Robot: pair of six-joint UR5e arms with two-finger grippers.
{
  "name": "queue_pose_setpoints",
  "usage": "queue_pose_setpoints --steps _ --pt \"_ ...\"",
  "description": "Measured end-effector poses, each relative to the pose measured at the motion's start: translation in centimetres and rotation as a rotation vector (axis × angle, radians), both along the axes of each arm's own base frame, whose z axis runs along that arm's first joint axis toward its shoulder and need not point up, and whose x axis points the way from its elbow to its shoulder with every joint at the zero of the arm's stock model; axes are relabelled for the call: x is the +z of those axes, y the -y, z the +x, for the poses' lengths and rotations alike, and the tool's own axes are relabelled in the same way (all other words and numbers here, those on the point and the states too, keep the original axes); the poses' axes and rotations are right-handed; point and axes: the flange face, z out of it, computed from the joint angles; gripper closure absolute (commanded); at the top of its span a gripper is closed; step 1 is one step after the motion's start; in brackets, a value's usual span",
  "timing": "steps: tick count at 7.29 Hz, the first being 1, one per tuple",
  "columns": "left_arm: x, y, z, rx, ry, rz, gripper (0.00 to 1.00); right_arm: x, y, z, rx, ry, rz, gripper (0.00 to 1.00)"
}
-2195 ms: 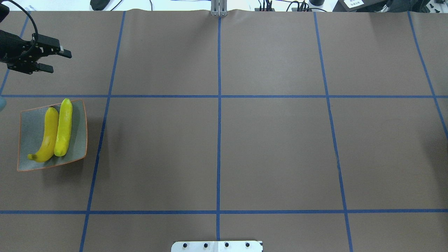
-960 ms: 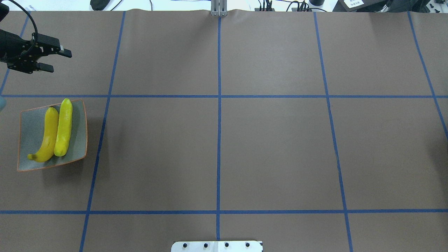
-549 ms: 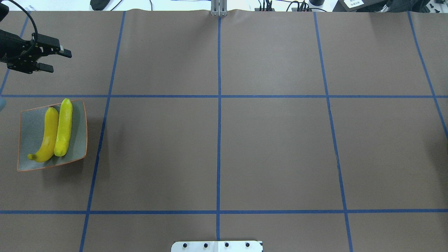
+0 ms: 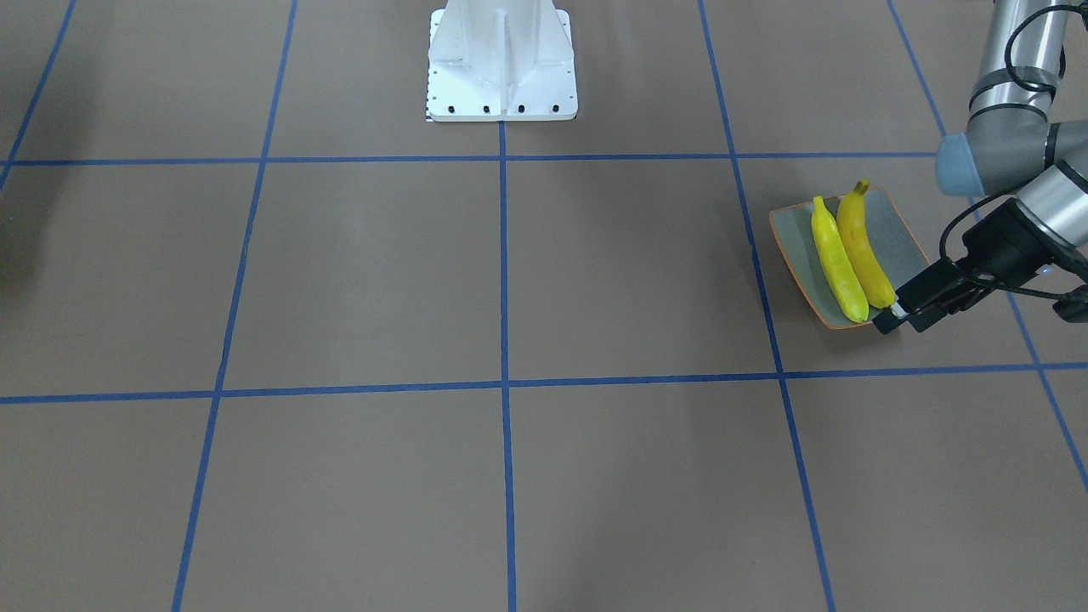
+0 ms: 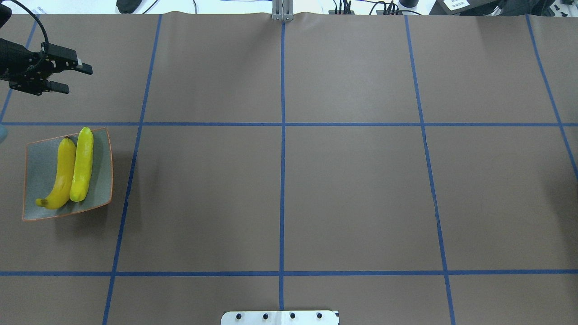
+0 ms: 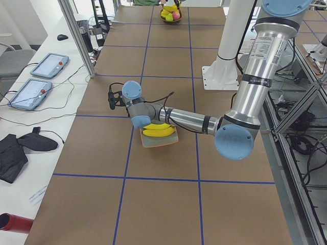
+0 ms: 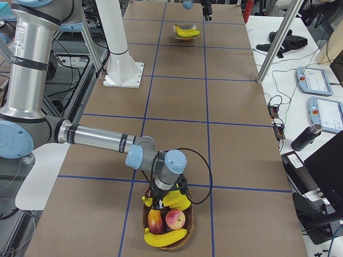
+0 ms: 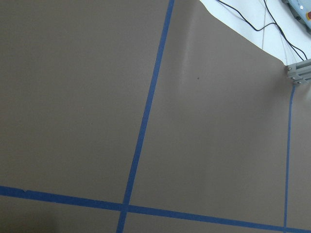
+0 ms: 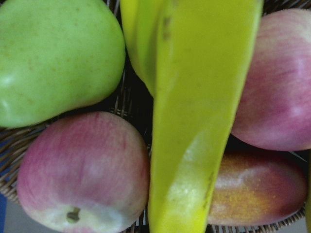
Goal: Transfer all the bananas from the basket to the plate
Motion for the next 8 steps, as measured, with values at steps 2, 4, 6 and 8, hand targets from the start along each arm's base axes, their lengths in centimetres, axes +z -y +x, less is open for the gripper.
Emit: queue_pose_setpoints --steps 2,4,6,8 --pt "0.2 0.1 0.1 0.001 0.002 -0.004 0.0 -6.0 3.3 2.5 -0.013 -0.032 0.047 1.0" --pt "0.5 0.1 0.3 0.004 0.004 -0.008 0.0 -12.1 11.1 2.3 0.01 -0.034 0.126 1.0" --pt "0.7 0.3 0.6 0.003 0.007 -0.012 0.0 -18.6 18.9 -2.7 0.05 -0.019 0.178 1.0" --pt "0.9 0.7 1.3 -0.021 0.023 -0.01 0.0 -25.9 24.4 -12.0 0.1 0.0 0.19 1.0"
